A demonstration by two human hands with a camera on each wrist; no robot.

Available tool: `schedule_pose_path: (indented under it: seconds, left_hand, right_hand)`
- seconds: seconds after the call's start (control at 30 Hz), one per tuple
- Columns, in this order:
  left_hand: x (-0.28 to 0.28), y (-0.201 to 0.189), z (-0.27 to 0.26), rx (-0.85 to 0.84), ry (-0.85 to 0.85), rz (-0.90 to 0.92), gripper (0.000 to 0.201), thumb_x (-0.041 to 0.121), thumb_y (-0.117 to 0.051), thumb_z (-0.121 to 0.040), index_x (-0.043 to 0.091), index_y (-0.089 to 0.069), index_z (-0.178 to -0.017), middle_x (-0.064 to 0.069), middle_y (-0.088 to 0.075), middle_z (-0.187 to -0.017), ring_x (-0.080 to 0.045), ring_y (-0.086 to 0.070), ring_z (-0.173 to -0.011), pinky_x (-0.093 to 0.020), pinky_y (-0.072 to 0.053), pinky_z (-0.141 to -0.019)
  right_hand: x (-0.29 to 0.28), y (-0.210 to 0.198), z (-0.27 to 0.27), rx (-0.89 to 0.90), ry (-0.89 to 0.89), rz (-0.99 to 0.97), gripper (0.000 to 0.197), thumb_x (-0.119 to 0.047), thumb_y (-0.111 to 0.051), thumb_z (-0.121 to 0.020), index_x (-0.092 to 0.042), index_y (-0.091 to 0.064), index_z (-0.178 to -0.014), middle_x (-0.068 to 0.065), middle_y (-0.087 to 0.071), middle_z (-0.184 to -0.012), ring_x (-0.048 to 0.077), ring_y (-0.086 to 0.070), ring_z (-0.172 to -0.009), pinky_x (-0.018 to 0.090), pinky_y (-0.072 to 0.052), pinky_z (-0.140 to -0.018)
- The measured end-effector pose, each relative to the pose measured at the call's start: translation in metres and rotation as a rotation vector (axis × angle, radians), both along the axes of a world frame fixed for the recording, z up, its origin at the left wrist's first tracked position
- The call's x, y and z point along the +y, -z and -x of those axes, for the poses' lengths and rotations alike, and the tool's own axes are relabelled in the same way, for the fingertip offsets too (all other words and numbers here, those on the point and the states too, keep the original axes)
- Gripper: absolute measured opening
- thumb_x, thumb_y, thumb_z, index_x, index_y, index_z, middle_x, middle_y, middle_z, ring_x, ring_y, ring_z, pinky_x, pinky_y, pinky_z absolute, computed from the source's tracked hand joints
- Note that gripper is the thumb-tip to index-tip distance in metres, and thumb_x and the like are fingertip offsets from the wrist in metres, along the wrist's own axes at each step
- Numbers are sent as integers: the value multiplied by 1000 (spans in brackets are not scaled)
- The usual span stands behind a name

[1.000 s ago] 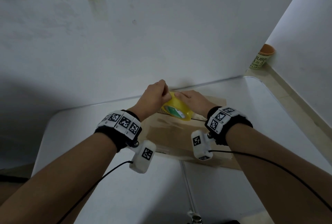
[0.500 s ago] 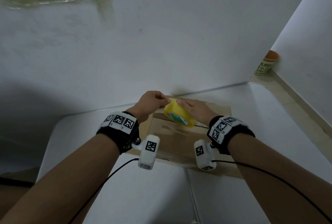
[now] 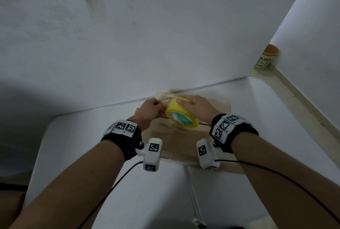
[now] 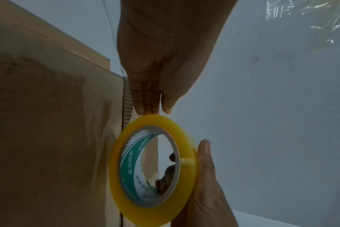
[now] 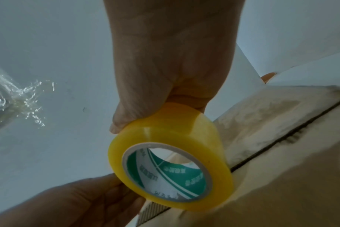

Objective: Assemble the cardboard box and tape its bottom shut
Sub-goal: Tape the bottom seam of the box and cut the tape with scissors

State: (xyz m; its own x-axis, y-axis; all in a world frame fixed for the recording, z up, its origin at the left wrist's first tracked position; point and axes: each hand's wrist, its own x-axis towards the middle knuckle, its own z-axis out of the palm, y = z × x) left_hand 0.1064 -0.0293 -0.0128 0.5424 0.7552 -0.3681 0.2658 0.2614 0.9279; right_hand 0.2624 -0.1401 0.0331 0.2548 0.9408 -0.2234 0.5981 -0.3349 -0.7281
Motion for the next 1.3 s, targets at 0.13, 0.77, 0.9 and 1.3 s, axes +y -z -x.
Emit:
schedule_pose_path:
  seconds: [0.13,0.77,0.9,1.3]
  left_hand:
    - [3,12,4,37,5,8,21,17,-51,-99,-3,-59,-96,-18,-64,-92,-27,-63,-85,-33,-57,-81]
    - [16,44,16,83,-180,90,14,5,-54,-95,-2,-57,-84,-14,-62,-84,-19,-63,-78,-34,-58,-84]
    - [18,40,15,41,-185,181,16,5,-48,-99,-9,-54,-103,-22,-66,-96,-21,-68,-81,-24,-60,-64]
    - [29,25,41,76,-161,-8,17,18,-61,-94,3,-61,-84,-9,-66,-78,-20,-64,-72,-25,-57,-68]
  right_hand:
    - [5,-2,2,6,19,1,41,-51,-48,-94,-27,-64,-122,0,-67,-113,18,-61,-106,26,-43,-86]
    - [15,-10,-8,-288,-1,185,67,-70,-40,-86,-9,-67,-86,5,-64,-85,21,-58,-79,34,-48,-75]
    - [11,-12,-9,-102,-27,200,61,-62,-38,-92,-15,-63,-123,7,-64,-119,23,-59,-103,33,-46,-88]
    - [36,-15,21,-160,34,289,74,-73,-43,-83,-19,-57,-131,11,-57,-132,29,-56,-116,38,-44,-98]
